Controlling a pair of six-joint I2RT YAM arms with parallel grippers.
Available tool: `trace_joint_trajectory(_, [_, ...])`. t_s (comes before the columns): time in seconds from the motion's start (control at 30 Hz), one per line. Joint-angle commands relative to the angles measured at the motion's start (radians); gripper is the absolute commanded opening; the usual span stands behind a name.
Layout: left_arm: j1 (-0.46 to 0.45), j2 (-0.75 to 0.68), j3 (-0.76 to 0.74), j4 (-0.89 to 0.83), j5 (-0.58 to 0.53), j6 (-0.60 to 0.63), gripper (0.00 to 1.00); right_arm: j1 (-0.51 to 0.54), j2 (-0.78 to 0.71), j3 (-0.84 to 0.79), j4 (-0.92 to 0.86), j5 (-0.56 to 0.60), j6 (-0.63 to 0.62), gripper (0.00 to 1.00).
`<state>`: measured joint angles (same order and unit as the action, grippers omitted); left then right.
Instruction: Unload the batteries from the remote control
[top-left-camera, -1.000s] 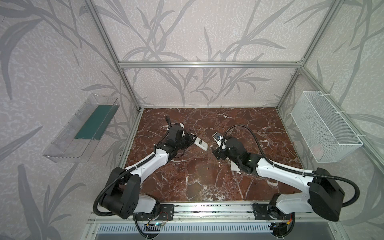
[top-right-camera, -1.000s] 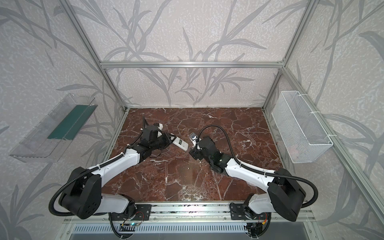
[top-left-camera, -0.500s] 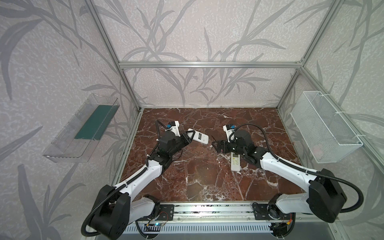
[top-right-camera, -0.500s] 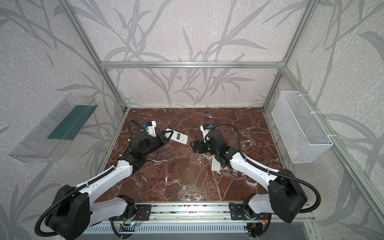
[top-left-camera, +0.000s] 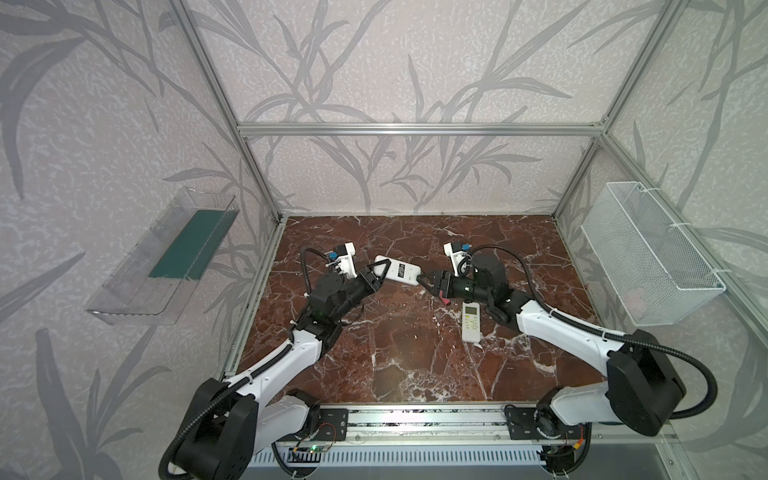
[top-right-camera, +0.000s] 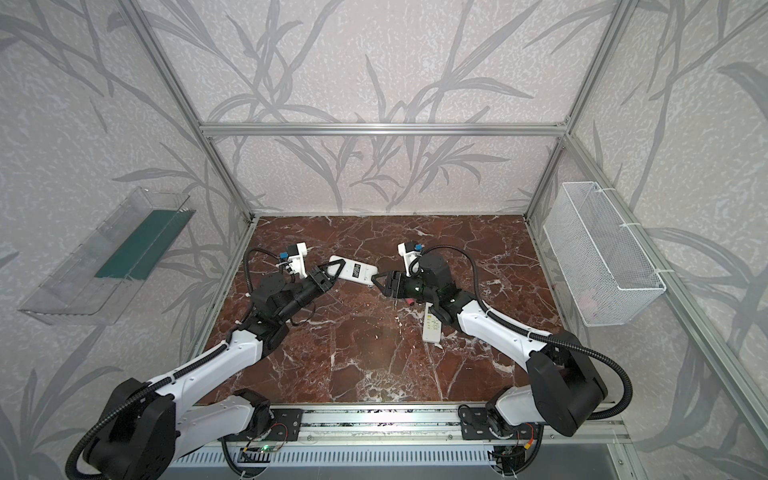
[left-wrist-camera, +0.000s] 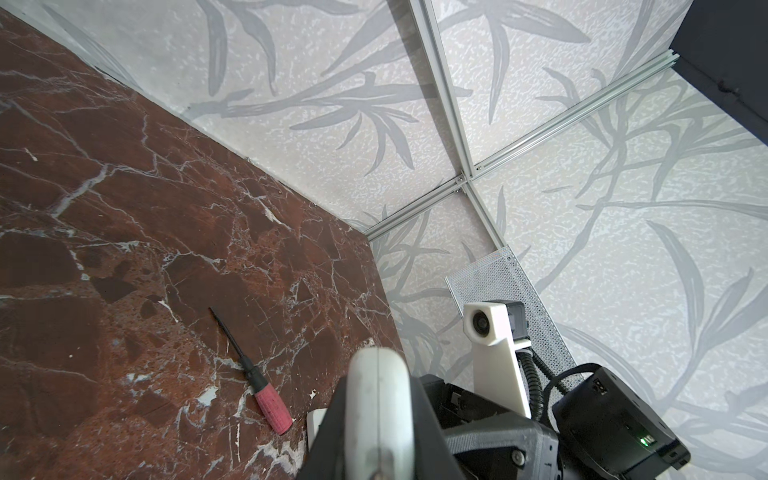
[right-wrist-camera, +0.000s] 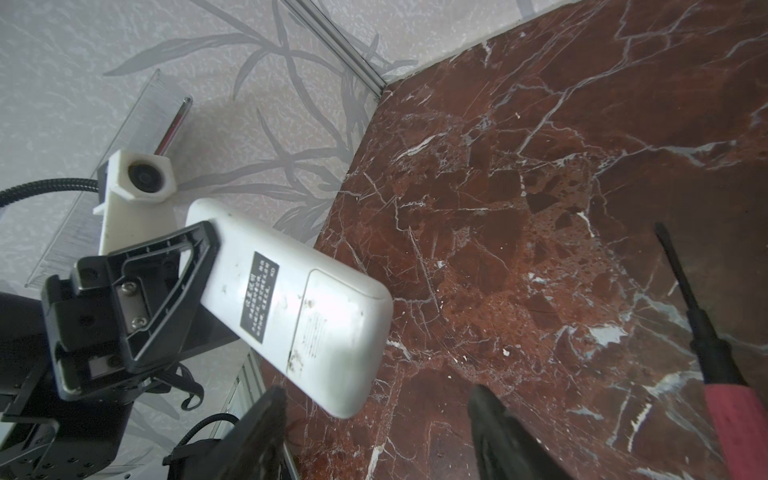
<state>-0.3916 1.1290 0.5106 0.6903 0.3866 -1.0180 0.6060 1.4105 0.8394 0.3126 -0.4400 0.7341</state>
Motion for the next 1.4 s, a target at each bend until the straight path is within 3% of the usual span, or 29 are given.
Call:
trace_joint_trajectory(0.0, [0.004,-0.005,-0.011,0.124,0.032,-0.066,0.0,-0.006,0.026,0.041,0.105,-0.066,0.048,0.66])
trace_joint_trajectory(0.13, [0.004,0.009,-0.022,0.192,0.05,-0.113,0.0,-0.008,0.043,0.055,0.123,-0.086,0.062,0.58])
trace_joint_trajectory(0.47, [0.003,-0.01,-0.027,0.194,0.063,-0.133,0.0,-0.008,0.059,0.082,0.145,-0.132,0.068,0.55])
trace_joint_trajectory(0.57, [0.003,-0.011,-0.032,0.207,0.06,-0.136,0.0,-0.009,0.067,0.086,0.165,-0.147,0.081,0.49])
trace_joint_trajectory(0.67, [0.003,-0.01,-0.032,0.221,0.061,-0.143,0.0,-0.012,0.075,0.081,0.188,-0.164,0.101,0.37])
trace_joint_trajectory(0.9, [0.005,0.014,-0.034,0.286,0.059,-0.176,0.0,-0.037,0.079,0.045,0.24,-0.189,0.135,0.26])
trace_joint_trajectory(1.1, [0.004,0.048,-0.03,0.332,0.064,-0.211,0.0,-0.051,0.076,0.035,0.253,-0.214,0.136,0.29])
trace_joint_trajectory(1.37, [0.004,0.041,-0.035,0.295,0.046,-0.195,0.0,-0.051,0.073,0.046,0.201,-0.186,0.117,0.45])
